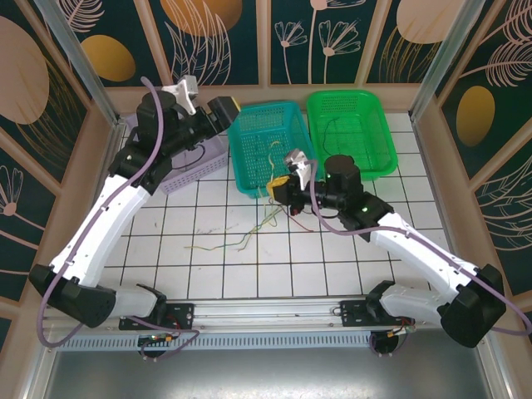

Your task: Untangle the cables

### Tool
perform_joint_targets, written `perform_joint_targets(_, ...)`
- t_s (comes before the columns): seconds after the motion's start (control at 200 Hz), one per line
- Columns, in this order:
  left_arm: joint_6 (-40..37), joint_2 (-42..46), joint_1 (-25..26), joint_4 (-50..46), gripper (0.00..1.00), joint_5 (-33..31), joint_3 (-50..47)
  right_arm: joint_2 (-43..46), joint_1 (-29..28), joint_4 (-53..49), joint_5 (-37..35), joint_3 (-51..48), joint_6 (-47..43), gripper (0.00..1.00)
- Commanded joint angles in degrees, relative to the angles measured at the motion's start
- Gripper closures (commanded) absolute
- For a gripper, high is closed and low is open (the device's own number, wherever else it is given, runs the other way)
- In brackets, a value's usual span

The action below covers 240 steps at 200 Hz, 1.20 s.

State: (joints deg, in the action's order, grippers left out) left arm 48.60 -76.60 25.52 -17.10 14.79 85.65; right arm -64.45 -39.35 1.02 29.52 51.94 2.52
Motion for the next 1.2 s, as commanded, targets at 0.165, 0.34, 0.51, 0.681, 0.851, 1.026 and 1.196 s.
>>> perform_joint_targets(0.165, 11.07, 1.09, 5.53, 3.09, 0.35, 8.06, -16.92, 0.73, 0.93, 4.17, -6.81, 3.52, 2.01, 1.00)
perform_joint_targets(0.34, 11.29, -1.93, 10.46, 3.24, 0.40, 8.68, -17.86, -0.87, 1.12, 5.63, -9.04, 4.71, 2.31, 1.00)
perform_joint_targets(0.51, 11.77, -2.74, 10.82, 5.32, 0.45, 9.01, -20.13, -2.24, 1.47, 5.66, -8.04, 6.11, 2.73, 1.00)
perform_joint_targets(0.681, 9.56, -3.89, 11.05, 3.20, 0.67, 6.40, -20.51, -1.54, 1.49, 6.76, -8.07, 5.72, 3.51, 1.00)
perform_joint_targets(0.851, 8.33, -4.61, 11.02, -2.00, 1.00, -1.44, -20.76, 1.06, 1.87, 6.24, -10.16, 5.29, 3.68, 1.00)
perform_joint_targets(1.026, 15.62, -2.45, 10.35, -3.61, 1.00, -6.96, -25.05, 9.26, 4.37, 13.25, -18.13, -0.05, 5.61, 1.00)
perform_joint_targets(1.196, 24.77, 1.52, 10.25, 0.36, 1.00, -10.09, -31.48, 14.51, 7.64, 23.33, -24.65, -4.59, 11.06, 1.00)
